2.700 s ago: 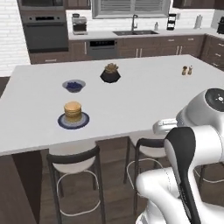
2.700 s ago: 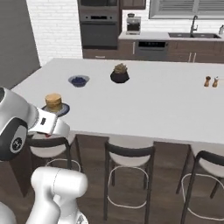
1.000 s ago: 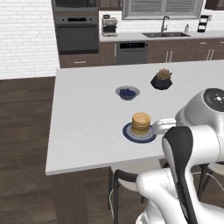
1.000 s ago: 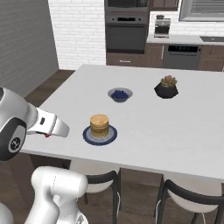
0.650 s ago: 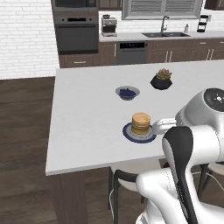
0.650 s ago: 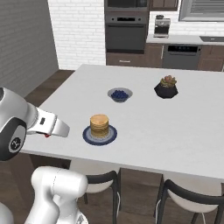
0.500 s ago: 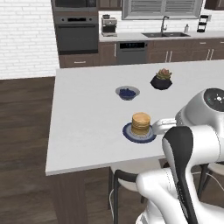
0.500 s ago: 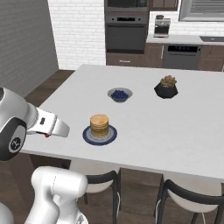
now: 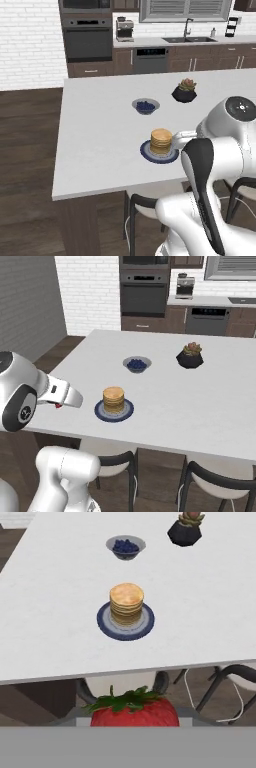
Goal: Take the strawberry from the fridge and place it on top of the pancake, located on the dining counter.
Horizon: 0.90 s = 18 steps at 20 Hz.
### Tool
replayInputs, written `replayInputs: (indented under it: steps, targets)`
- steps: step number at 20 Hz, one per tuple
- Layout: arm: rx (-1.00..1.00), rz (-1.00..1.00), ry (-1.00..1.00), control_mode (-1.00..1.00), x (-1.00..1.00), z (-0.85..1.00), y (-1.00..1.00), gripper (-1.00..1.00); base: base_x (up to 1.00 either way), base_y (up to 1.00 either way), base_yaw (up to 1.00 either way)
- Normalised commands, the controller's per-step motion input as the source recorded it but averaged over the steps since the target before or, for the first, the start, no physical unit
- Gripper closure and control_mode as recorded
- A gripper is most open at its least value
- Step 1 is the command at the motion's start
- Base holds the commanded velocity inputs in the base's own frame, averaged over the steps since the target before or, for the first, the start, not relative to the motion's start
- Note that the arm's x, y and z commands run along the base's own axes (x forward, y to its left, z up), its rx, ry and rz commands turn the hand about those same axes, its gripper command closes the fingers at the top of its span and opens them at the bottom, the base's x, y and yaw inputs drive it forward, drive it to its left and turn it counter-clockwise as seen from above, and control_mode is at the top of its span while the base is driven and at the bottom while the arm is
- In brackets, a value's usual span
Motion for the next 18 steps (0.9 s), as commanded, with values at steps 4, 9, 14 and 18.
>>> replayInputs:
  steps: [4,9,14,18]
  targets:
    - [0.01,0.02,0.06,-1.00,1.00,0.03,-0.09,1.00,0.00,0.00,0.00]
    - [0.02,0.05,0.11,-1.00,1.00,0.01,-0.08,1.00,0.00,0.00,0.00]
    - [0.17,-0.06,0.28,-1.00,1.00,-0.21,-0.49,1.00,0.00,0.00,0.00]
    - [0.02,-0.04,0.33,-1.00,1.00,-0.42,-0.15,1.00,0.00,0.00,0.00]
